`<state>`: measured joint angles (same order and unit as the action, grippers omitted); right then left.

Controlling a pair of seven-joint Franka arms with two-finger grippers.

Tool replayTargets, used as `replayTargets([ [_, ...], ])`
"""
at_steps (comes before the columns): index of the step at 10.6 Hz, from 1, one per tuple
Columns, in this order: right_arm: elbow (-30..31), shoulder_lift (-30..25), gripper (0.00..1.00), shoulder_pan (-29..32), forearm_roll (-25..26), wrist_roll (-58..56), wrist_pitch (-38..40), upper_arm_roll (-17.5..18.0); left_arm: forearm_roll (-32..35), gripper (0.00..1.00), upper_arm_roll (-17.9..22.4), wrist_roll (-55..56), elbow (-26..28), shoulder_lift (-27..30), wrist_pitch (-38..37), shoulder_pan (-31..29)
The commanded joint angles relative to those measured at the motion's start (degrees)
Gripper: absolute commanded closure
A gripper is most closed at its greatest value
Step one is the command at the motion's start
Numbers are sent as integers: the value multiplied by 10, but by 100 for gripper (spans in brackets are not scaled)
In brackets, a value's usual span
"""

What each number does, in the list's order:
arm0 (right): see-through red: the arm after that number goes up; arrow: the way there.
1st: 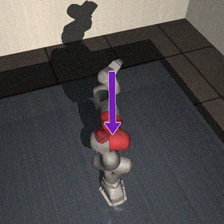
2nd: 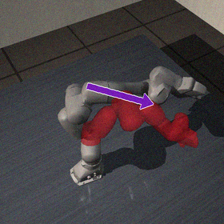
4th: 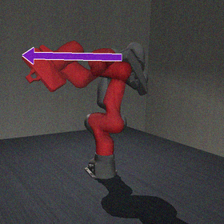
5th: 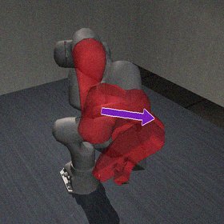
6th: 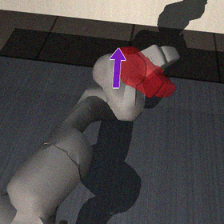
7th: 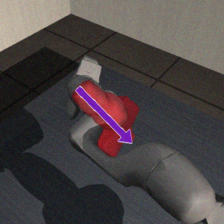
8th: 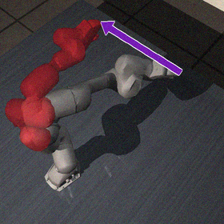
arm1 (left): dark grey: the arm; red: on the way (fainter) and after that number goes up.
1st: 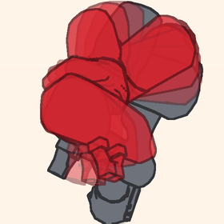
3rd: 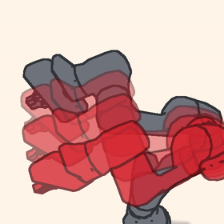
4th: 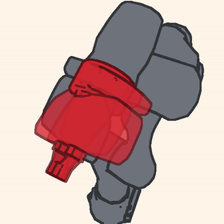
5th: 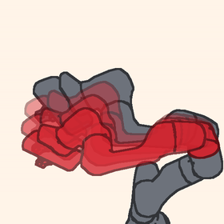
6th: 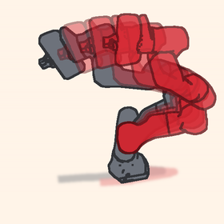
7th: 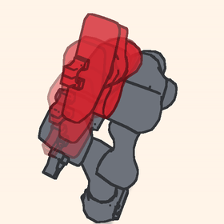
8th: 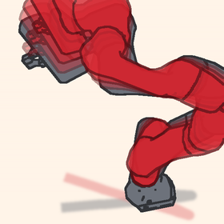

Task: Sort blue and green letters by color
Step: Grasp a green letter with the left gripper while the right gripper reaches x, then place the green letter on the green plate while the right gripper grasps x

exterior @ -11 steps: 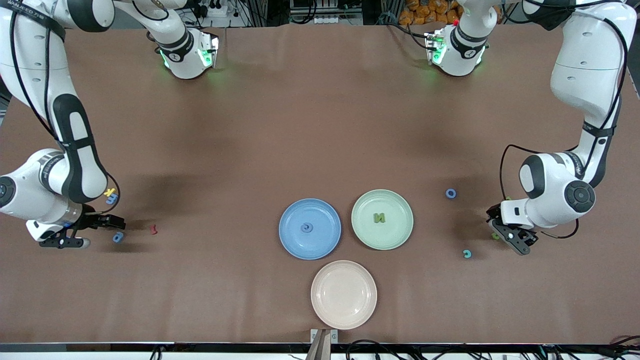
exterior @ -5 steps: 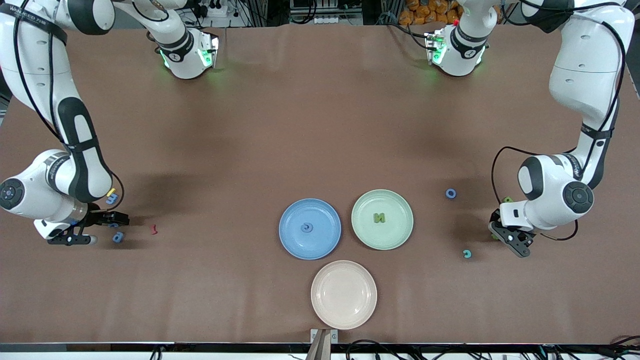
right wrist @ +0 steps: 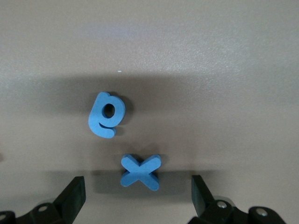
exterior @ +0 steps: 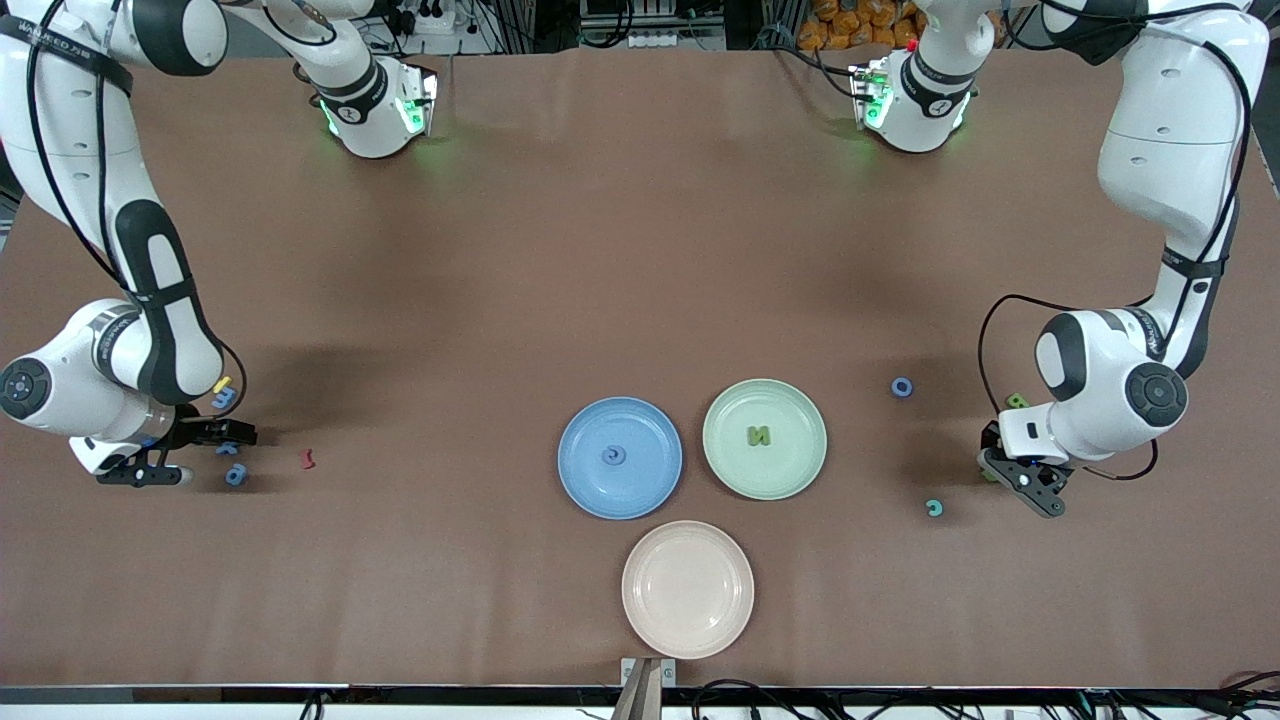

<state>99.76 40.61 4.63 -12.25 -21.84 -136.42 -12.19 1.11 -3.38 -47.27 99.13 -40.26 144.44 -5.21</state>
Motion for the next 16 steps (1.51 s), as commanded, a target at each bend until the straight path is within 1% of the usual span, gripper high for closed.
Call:
replayTargets([
  [1, 0, 3, 0, 7, 13, 2, -4, 7, 5, 100, 2, 142, 3, 52, -58, 48],
  [3, -1, 7, 0, 8, 13, 22, -5, 6, 2, 100, 2, 290, 2, 68, -86, 96],
  [6, -3, 7, 0, 8, 13, 31, -6, 7, -30, 100, 2, 469, -8, 68, -101, 164],
  [8, -5, 7, 0, 8, 12, 31, -6, 7, -35, 100, 3, 573, -17, 61, -101, 207],
  [10, -5, 7, 0, 8, 12, 32, -11, 7, -59, 100, 3, 644, -18, 57, -101, 234],
  [12, -5, 7, 0, 6, 14, 61, -15, 6, -71, 100, 2, 714, -22, 46, -100, 248],
  [14, -5, 7, 0, 6, 14, 62, -15, 6, -71, 100, 2, 744, -23, 43, -98, 264],
  [15, -5, 7, 0, 6, 14, 62, -15, 6, -72, 98, 2, 763, -24, 43, -98, 267],
  [16, -4, 7, 0, 7, 14, 61, -16, 7, -70, 1, 2, 772, -29, 43, -98, 267],
])
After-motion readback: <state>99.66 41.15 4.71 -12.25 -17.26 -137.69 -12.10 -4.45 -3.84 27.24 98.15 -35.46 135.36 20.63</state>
